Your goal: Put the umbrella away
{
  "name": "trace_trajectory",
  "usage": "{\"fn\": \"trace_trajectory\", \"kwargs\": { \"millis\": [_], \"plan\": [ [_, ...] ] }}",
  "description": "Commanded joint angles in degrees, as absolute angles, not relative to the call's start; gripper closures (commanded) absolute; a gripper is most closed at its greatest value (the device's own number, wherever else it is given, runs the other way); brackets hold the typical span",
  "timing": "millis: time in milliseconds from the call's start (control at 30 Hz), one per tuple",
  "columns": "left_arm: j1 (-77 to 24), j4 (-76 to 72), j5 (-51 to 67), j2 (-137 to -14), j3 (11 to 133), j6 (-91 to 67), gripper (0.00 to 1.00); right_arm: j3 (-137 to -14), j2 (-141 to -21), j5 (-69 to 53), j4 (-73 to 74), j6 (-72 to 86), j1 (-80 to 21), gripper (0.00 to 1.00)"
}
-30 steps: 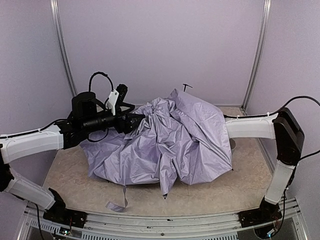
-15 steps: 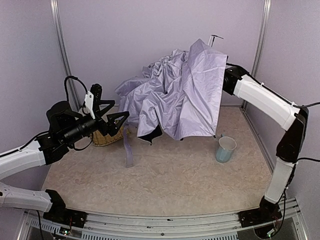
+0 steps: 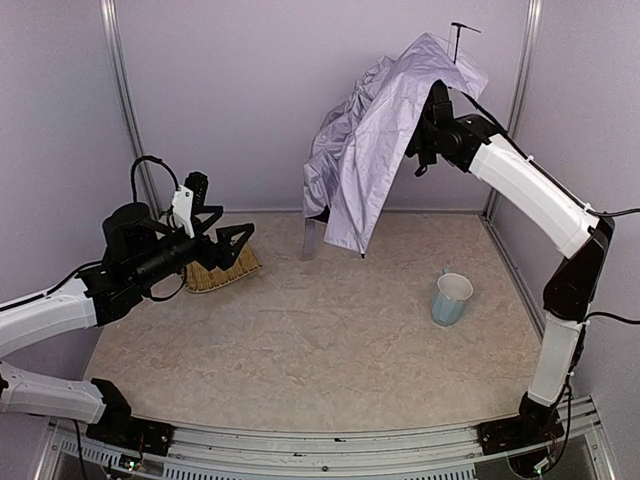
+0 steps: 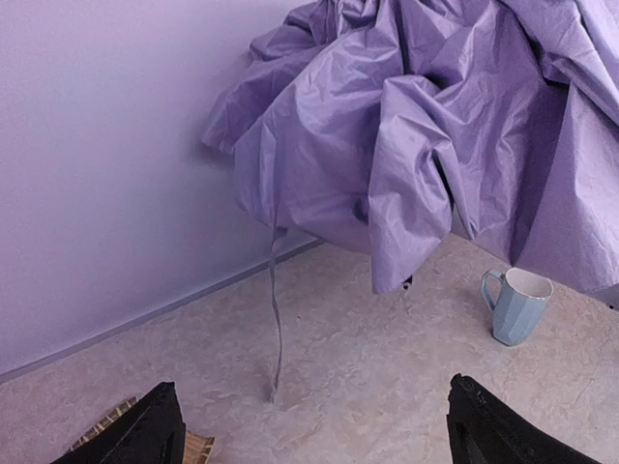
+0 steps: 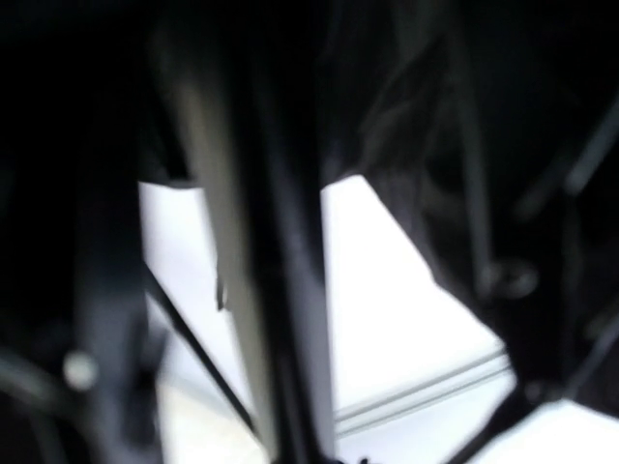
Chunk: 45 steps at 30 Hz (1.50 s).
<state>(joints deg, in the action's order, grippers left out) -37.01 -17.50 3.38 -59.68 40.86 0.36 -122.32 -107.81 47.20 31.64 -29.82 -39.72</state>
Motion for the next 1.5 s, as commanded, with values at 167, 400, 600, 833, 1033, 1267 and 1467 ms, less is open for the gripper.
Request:
{"fn": "trace_trajectory", "kwargs": {
  "millis": [167, 400, 600, 833, 1033, 1267, 1467],
  "plan": [
    [-36.3, -17.0, 6.7, -62.5, 41.1, 0.8, 0.1, -134.0, -106.4, 36.1, 35.0, -27.9, -39.7, 1.0],
    [-36.5, -21.5, 10.7, -68.3, 41.0, 2.4, 0.03, -134.9, -105.3, 24.6, 42.3, -19.8, -39.7, 1.0],
    [-38.6, -25.6, 10.3, -73.2, 41.6, 3.0, 0.02, -135.0, -104.2, 20.8, 43.5, -14.7, -39.7, 1.0],
    [-35.3, -29.4, 4.5, -75.9, 40.9, 4.2, 0.15, -134.9, -102.8, 12.9, 44.1, -14.1, -39.7, 1.0],
    [-33.2, -30.5, 6.0, -76.1, 40.0, 6.1, 0.24, -133.3, -101.5, 11.6, 44.0, -15.1, -39.7, 1.0],
    [-30.8, -30.9, 11.7, -79.1, 41.6, 5.1, 0.4, -132.7, -101.0, 10.6, 43.7, -15.2, -39.7, 1.0],
    [-30.5, -30.2, 12.1, -80.2, 41.4, 6.5, 1.0, -130.0, -99.9, 10.7, 44.5, -17.1, -39.7, 1.0]
  ]
}}
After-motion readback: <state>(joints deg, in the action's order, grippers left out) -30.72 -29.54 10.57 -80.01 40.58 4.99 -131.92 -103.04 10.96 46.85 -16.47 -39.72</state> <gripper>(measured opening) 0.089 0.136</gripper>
